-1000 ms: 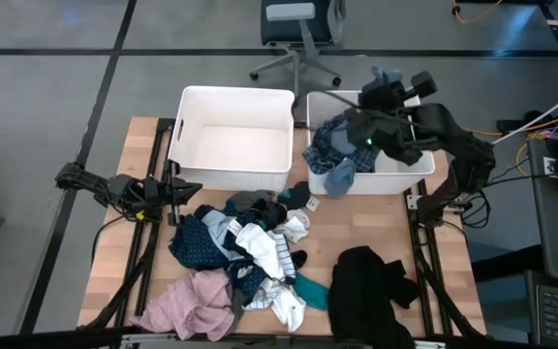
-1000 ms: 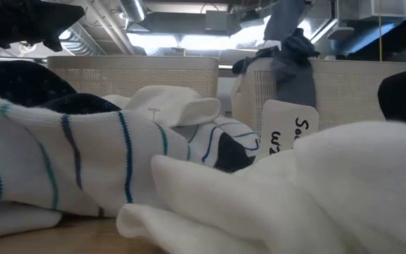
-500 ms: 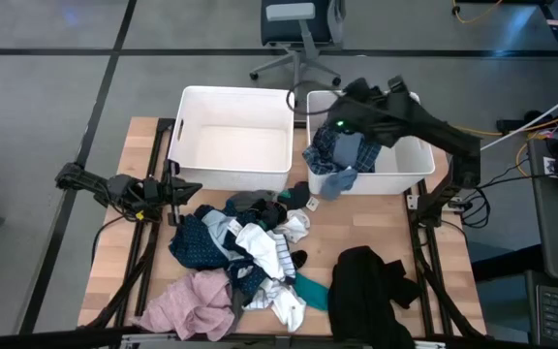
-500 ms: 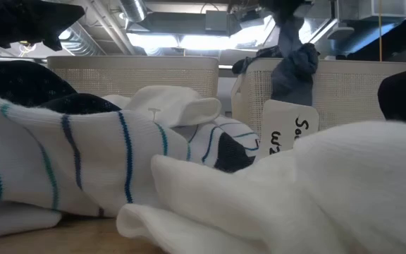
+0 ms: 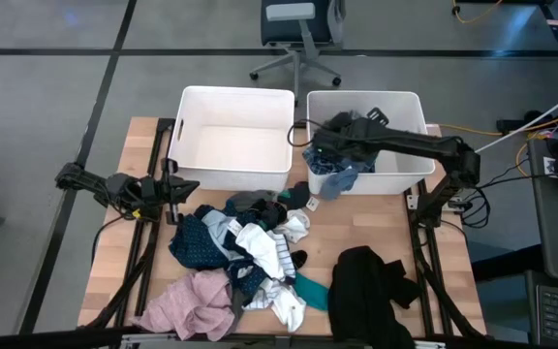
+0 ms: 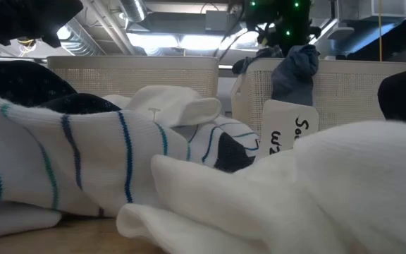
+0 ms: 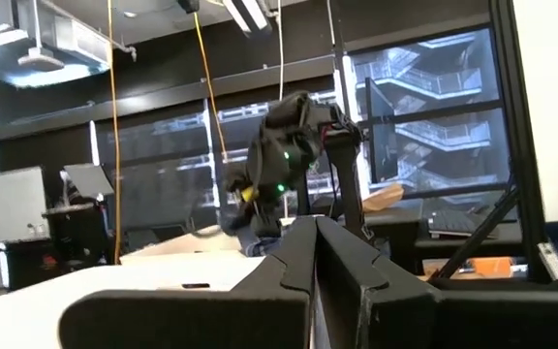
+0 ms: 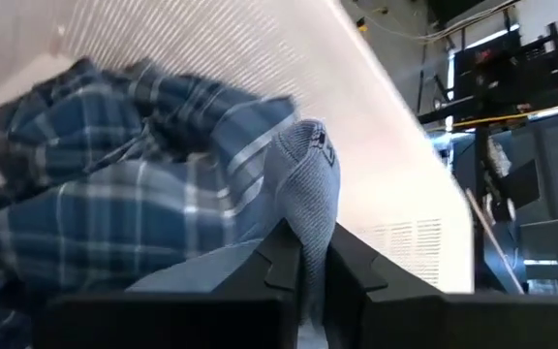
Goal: Sort clothes
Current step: Put the blue socks into the right white bin
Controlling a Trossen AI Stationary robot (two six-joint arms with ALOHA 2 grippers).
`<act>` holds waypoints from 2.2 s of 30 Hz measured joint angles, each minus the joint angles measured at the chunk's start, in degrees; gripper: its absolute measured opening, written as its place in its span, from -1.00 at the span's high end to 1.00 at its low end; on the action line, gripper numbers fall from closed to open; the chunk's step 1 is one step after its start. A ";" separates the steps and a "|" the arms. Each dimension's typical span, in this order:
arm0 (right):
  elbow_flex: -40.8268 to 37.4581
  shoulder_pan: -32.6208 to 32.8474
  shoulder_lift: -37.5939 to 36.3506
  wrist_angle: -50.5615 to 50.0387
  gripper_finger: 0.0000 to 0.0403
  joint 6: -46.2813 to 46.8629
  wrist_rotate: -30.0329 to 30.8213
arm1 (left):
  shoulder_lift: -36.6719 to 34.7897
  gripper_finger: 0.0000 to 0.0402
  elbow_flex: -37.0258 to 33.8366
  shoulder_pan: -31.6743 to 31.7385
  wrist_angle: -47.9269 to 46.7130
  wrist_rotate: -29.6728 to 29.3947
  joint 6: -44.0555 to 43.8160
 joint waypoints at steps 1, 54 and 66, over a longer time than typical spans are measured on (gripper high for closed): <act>-0.57 0.01 0.00 0.14 0.85 0.01 -0.79 | 0.00 0.99 0.00 0.00 -0.06 0.00 0.69; -8.69 47.70 -0.17 -7.25 -0.18 25.50 0.52 | 0.00 0.99 -0.02 0.00 2.33 0.02 0.67; -18.43 43.97 -0.17 -1.52 -0.17 26.90 12.37 | -0.02 0.99 -0.02 0.00 2.35 0.00 0.89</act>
